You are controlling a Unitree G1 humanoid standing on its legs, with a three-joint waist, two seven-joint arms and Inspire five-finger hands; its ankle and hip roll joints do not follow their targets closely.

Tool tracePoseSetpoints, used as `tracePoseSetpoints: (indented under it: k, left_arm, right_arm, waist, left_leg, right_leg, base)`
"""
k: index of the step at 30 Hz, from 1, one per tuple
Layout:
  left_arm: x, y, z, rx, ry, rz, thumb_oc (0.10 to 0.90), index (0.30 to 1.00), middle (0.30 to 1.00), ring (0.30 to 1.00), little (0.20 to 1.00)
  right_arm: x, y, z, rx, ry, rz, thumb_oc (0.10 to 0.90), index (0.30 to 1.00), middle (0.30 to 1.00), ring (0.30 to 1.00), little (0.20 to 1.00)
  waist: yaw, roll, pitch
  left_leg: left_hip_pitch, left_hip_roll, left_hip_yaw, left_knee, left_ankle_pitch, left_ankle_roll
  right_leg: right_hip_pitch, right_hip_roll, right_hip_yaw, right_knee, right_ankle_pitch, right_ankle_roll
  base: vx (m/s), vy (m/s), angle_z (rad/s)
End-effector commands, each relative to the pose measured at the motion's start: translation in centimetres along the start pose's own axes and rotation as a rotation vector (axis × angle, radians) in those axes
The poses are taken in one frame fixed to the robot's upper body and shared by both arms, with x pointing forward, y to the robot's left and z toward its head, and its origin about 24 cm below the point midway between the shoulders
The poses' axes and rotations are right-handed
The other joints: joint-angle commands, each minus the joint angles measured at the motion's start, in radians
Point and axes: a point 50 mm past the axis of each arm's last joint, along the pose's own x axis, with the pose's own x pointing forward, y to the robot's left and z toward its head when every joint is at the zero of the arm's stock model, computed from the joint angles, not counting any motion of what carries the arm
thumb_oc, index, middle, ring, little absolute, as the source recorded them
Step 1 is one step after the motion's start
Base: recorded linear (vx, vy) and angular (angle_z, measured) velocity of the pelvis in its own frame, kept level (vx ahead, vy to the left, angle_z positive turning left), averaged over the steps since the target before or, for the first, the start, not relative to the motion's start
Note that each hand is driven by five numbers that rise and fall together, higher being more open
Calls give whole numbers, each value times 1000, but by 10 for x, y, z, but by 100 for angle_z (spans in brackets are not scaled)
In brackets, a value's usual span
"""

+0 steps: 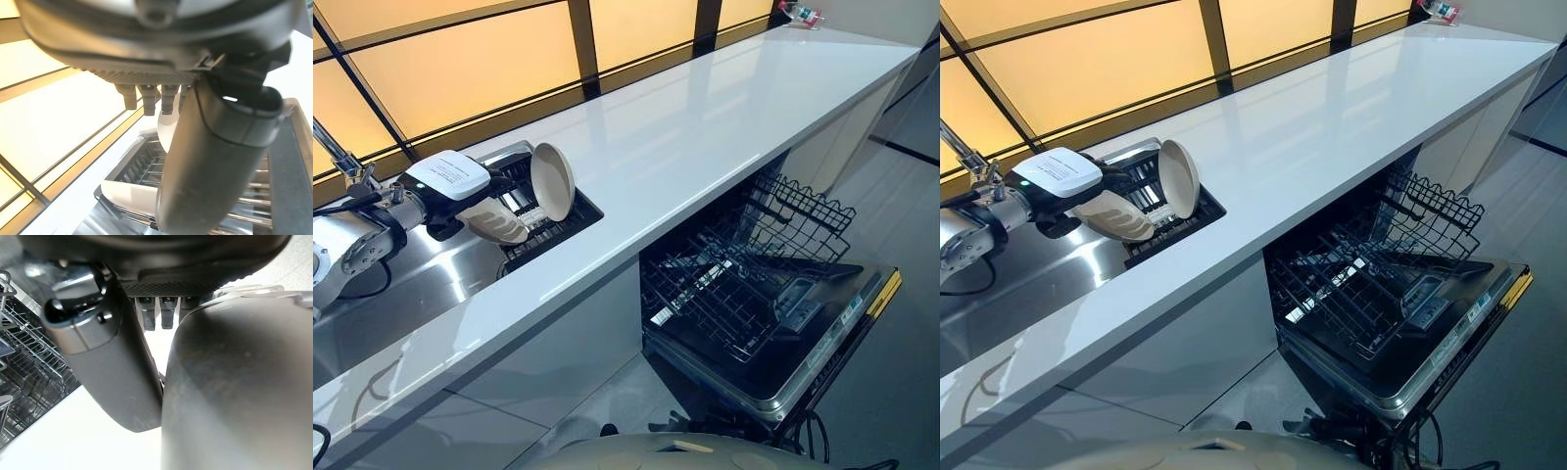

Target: Pick up plates and place into dishwasher.

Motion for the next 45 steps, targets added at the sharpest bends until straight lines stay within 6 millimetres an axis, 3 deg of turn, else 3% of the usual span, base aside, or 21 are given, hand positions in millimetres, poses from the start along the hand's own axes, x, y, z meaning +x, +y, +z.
tracePoseSetpoints:
  k: [1, 17, 31, 45]
  left_arm:
    - [-26, 79, -57, 119, 224, 202, 800, 900, 900, 900, 900]
    - [-8, 57, -62, 21, 315, -144, 800, 900, 900, 900, 900]
    - [-3, 53, -72, 25, 387, -119, 800, 900, 900, 900, 900]
    - [9, 14, -61, -16, 395, -242, 800, 900, 900, 900, 900]
  right_arm:
    - [-7, -15, -2, -5, 28, -12, 800, 900, 900, 900, 900]
    - [-6, -15, 3, 10, 16, -18, 800, 900, 900, 900, 900]
    - [-6, -13, 8, -2, 3, -5, 800, 900, 900, 900, 900]
    - [-4, -6, 15, -2, -7, 3, 800, 900, 900, 900, 900]
  waist:
    - [-25, 30, 22]
    - [-51, 30, 49]
    - [-59, 25, 66]
    - [-64, 19, 80]
  left_leg:
    - [89, -101, 31, 8, -175, 76]
    - [89, -104, 48, 8, -178, 90]
    - [82, -103, 61, 8, -175, 92]
    - [77, -100, 69, 8, -176, 94]
  right_leg:
    - [-8, 45, 0, 43, -25, 42]
    - [-39, 45, 41, 71, -15, 60]
    - [-56, 47, 53, 83, -13, 66]
    - [-72, 50, 58, 97, -15, 66]
  base:
    - [0, 0, 0]
    - [22, 17, -6]
    - [1, 2, -2]
    - [0, 0, 0]
